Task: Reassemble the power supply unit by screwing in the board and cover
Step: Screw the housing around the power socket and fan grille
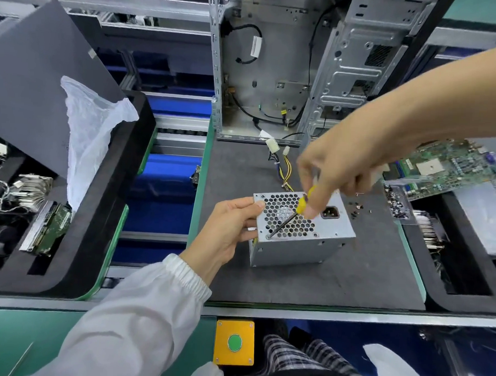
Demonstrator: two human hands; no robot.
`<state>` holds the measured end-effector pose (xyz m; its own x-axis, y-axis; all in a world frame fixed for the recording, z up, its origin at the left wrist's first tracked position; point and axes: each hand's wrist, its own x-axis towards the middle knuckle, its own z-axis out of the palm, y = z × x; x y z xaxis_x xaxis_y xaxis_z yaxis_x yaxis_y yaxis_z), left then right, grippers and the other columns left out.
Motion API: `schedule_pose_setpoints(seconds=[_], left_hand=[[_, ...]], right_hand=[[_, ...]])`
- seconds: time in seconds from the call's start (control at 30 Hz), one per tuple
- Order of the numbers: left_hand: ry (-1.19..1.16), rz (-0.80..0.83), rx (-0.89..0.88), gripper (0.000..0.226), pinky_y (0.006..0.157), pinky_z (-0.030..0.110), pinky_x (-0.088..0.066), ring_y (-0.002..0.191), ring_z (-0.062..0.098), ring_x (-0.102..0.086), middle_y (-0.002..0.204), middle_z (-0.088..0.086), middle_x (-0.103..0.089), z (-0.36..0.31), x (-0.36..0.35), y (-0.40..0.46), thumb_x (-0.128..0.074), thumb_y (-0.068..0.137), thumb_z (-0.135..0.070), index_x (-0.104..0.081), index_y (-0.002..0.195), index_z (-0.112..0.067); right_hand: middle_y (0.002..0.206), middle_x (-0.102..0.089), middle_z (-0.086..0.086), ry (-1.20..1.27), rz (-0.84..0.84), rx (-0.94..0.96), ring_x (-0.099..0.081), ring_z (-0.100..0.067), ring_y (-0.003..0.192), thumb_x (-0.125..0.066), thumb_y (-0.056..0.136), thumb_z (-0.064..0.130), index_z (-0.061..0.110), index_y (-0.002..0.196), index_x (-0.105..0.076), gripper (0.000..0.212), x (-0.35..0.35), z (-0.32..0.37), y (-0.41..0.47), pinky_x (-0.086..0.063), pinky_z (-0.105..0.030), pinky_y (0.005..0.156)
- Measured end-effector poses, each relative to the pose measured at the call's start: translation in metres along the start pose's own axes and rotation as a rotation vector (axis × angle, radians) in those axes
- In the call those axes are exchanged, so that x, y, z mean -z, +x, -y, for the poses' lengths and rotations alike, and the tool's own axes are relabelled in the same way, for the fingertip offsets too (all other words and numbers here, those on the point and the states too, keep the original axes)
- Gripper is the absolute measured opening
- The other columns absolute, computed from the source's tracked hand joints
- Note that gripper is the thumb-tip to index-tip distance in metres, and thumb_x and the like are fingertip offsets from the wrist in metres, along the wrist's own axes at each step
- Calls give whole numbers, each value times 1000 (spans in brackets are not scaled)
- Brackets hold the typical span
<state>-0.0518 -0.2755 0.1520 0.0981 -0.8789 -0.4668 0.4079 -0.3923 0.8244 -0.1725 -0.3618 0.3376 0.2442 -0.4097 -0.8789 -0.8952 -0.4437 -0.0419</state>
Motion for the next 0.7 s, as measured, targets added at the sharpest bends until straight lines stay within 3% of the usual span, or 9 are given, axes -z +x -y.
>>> schedule_pose_setpoints(seconds=[0.07, 0.13, 0.23, 0.33, 0.4, 0.53, 0.57, 0.63, 0.7], left_hand=[[15, -12, 4, 17, 66, 30, -61, 73, 17, -71, 90, 11, -76, 0, 0, 1, -58, 96, -8, -72, 105, -4], [32, -15, 4, 17, 65, 29, -60, 72, 16, -69, 89, 10, -74, 0, 0, 1, -58, 96, -10, -72, 104, -5], [26, -13, -1, 15, 60, 28, -59, 64, 12, -68, 78, 5, -73, -1, -1, 0, -57, 96, -8, -72, 95, -7], [17, -23, 2, 16, 60, 28, -59, 63, 13, -69, 75, 4, -74, -1, -1, 0, -55, 95, -4, -72, 97, -5], [12, -29, 5, 16, 60, 28, -59, 66, 14, -69, 79, 6, -74, -2, -2, -1, -57, 95, -4, -72, 102, -3], [1, -34, 0, 15, 58, 28, -59, 69, 15, -71, 82, 7, -75, -2, -3, -3, -57, 96, -5, -72, 99, -6], [2, -32, -1, 16, 58, 27, -59, 68, 14, -71, 81, 7, -75, -2, -3, -3, -57, 96, -5, -72, 98, -6], [7, -35, -8, 16, 59, 27, -60, 67, 14, -70, 80, 6, -75, -1, -3, -3, -56, 96, -5, -73, 99, -6], [18, -34, -6, 16, 60, 28, -60, 69, 15, -70, 82, 7, -75, -1, -3, -2, -57, 96, -6, -73, 99, -6]], right_hand=[[82, -49, -3, -755, -290, 201, -53, -11, 55, -66, 85, 19, 7, 94, -53, 20, -4, 5, -3, -36, -24, 41], [81, -37, -3, -1488, -613, 539, -48, -18, 63, -44, 78, 1, 10, 85, -52, 13, -8, 4, -5, -26, -27, 41], [61, -35, -3, -1871, -587, 547, -35, -19, 48, -45, 66, -3, 10, 66, -57, 18, -18, 12, -29, -22, -25, 39], [60, -30, -2, -1591, -419, 401, -22, -16, 44, -35, 70, 0, 10, 67, -47, 16, -44, 30, -31, -14, -24, 38], [60, -34, 0, -873, -385, 145, -27, -12, 44, -38, 89, 6, 10, 70, -43, 19, -47, 33, -14, -22, -19, 34], [51, -40, -2, 574, 114, -247, -25, -5, 26, -39, 101, 17, -6, 89, -56, 30, -14, 22, 0, -16, -12, 22], [51, -40, -3, 733, 172, -264, -25, -5, 26, -43, 100, 22, -5, 88, -56, 31, -13, 14, -1, -16, -11, 22], [53, -44, -4, 546, 139, -150, -29, -9, 30, -62, 90, 32, 1, 79, -55, 33, -14, 5, -7, -21, -14, 25], [64, -55, -3, -49, -104, -2, -43, -12, 40, -71, 83, 34, 3, 83, -58, 34, -19, 4, -11, -33, -18, 36]])
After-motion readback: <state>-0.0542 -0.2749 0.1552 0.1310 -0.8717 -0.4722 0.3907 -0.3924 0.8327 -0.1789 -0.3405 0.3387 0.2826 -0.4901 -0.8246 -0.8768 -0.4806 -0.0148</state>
